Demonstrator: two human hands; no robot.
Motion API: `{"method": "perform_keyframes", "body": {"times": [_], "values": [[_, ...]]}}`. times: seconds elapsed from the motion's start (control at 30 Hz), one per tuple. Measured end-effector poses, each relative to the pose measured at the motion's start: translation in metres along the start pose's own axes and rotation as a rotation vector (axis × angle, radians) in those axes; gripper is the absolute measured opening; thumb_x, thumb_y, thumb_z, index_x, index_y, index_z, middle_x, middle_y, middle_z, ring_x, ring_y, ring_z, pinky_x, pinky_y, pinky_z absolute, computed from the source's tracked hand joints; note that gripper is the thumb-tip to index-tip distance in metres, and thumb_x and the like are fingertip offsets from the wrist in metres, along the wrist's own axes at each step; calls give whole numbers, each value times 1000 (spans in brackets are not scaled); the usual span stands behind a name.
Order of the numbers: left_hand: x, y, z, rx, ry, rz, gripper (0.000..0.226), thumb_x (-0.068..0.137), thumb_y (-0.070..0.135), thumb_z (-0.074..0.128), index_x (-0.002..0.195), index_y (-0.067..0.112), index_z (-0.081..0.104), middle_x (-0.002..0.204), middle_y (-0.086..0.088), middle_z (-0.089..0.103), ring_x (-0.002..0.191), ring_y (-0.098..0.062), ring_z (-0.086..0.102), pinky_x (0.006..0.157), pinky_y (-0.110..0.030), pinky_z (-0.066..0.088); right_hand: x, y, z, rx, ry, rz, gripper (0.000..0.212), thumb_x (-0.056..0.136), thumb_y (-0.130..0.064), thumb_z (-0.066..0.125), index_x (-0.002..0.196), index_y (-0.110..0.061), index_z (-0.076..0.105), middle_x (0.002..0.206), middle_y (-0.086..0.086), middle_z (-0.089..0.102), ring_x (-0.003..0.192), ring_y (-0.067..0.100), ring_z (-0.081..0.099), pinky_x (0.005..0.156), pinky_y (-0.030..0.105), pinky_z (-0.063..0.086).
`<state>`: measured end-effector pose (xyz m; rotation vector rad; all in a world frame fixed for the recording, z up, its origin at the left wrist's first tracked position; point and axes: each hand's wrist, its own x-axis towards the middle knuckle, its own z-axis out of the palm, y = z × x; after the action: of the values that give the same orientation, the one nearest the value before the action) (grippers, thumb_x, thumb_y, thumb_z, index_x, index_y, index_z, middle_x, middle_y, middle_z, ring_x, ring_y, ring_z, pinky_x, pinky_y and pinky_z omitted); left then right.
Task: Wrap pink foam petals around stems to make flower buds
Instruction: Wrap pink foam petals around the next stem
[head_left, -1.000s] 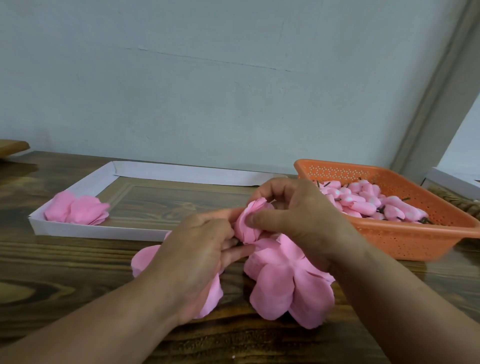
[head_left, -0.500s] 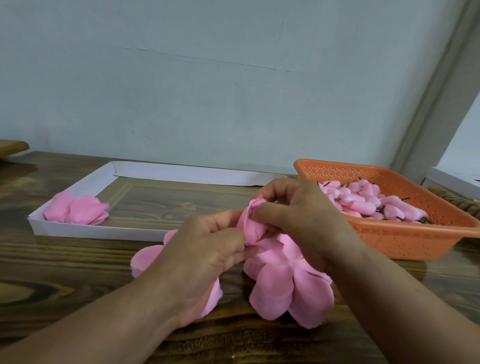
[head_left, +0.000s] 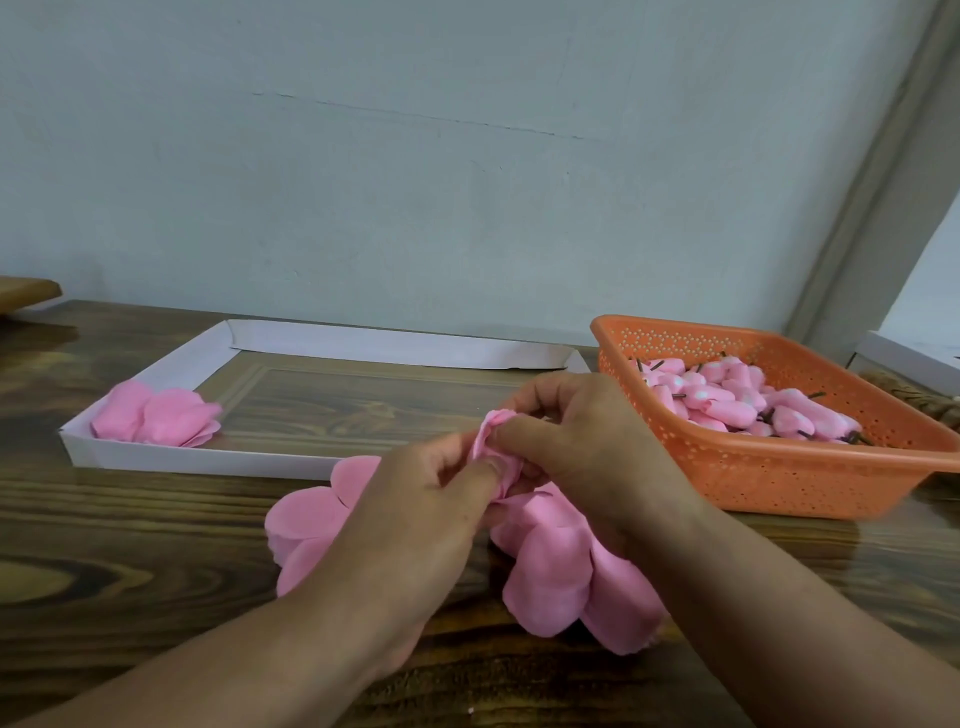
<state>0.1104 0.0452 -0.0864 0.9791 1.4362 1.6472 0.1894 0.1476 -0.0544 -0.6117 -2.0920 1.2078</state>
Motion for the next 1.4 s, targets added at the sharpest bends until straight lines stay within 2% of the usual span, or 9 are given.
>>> {"method": "perform_keyframes", "body": {"times": [0.1,0.27,0.47,0.57,0.7,0.73,0.9,1.13,1.4], "values": [[0,-2,2,23,71,-4,30,100,28,43,97,22,72,93,-7,75,93,-25,71,93,-52,50,0,3,2,3,14,12,14,78,1,64,66,-6,64,51,4,60,44,10,56,45,23,50],[1,-2,0,62,134,-12,41,102,27,37,86,33,74,87,-6,75,89,-23,72,84,-41,55,-1,3,2,-26,-36,10,6,71,-5,71,72,-4,65,69,21,67,61,22,61,63,42,56],[0,0,1,74,127,1,44,101,24,35,80,32,73,89,-2,75,93,-16,70,93,-41,51,-3,2,5,-34,-15,-23,5,71,-1,68,70,2,65,59,14,67,53,14,59,56,33,53],[0,3,0,-27,88,-18,43,98,22,40,78,32,76,89,0,76,91,-14,71,87,-36,50,-3,1,2,42,-27,-31,9,74,4,67,67,6,62,55,13,66,50,11,60,51,21,51],[-1,5,-2,-132,59,2,19,87,15,60,102,19,69,94,-9,75,88,-20,73,88,-38,50,-2,-1,-1,70,-46,-22,10,74,3,69,67,2,62,57,13,65,53,14,60,50,24,53],[0,4,-3,-152,75,-2,27,82,12,66,108,17,64,94,-12,74,86,-22,73,87,-38,50,-2,0,-1,42,-33,-22,9,74,0,71,69,-1,63,60,11,64,56,15,59,54,28,53],[1,5,-3,-193,99,0,49,54,25,72,100,10,62,84,-13,75,79,-22,74,59,-17,53,-1,1,-1,11,-28,-13,12,72,-6,75,67,-10,65,62,5,63,60,14,59,60,33,56],[2,3,-2,-146,106,41,7,86,7,62,89,11,58,75,-9,75,73,-20,74,55,-14,51,0,2,-2,45,-32,21,12,72,-6,74,66,-10,64,66,12,65,62,19,61,61,35,55],[2,7,-2,-124,179,55,4,91,10,59,90,14,58,79,-7,75,76,-19,74,69,-26,55,-1,-6,-11,103,-141,26,14,60,-14,56,70,-7,63,64,9,61,56,14,53,51,21,43]]}}
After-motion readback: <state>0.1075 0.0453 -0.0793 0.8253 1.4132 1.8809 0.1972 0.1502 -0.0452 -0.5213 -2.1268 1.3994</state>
